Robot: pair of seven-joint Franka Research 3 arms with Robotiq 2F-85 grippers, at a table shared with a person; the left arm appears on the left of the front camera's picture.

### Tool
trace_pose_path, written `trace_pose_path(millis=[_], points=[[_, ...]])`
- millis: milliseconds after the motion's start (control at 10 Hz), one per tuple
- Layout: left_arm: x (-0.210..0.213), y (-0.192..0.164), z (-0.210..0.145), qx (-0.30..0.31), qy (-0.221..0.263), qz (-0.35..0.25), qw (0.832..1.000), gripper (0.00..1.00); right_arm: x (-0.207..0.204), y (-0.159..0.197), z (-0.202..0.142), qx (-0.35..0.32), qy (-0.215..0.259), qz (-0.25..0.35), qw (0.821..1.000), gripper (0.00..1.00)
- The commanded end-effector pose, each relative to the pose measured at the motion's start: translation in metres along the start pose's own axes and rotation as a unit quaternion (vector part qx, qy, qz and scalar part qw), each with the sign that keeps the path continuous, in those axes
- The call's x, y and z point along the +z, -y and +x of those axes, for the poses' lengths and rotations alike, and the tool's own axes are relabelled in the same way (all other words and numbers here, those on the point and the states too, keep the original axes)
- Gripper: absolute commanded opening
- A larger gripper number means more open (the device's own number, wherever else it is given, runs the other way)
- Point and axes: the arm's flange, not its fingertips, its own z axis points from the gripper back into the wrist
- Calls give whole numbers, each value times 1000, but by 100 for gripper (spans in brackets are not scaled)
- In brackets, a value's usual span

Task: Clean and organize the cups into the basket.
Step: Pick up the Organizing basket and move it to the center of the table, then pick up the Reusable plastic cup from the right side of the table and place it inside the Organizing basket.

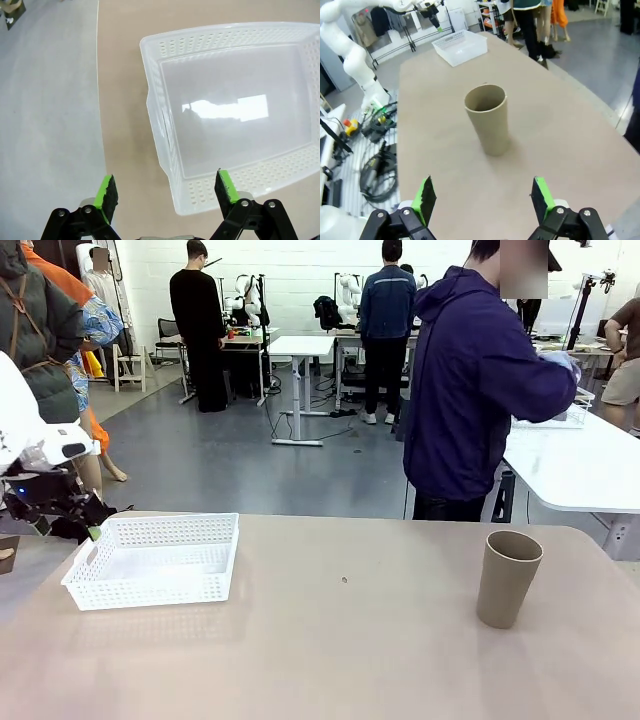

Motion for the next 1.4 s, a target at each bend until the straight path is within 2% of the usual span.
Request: trace_pose_path(millis=[0, 300, 400, 1000, 1100, 1200, 1300], points=[[-20, 5, 20, 14, -6, 35, 999, 100, -37, 25, -15, 63, 9, 21, 998, 100], [-38, 13, 31, 24, -21, 38, 999, 100, -98, 44, -18, 92, -3, 146, 985, 100], [-42, 15, 31, 24, -22, 45, 998, 100, -113, 47, -17, 94, -13, 168, 981, 100], [-41, 10, 16, 11, -22, 34, 999, 100, -151, 51, -37, 93, -46, 231, 967, 100], [-40, 9, 14, 15, -20, 32, 999, 100, -156, 51, -43, 84, -53, 229, 968, 100], [-37, 9, 12, 19, -23, 28, 999, 100, -156, 50, -43, 47, -53, 199, 977, 100], [-43, 10, 22, 17, -26, 30, 999, 100, -150, 49, -37, 79, -42, 225, 970, 100]])
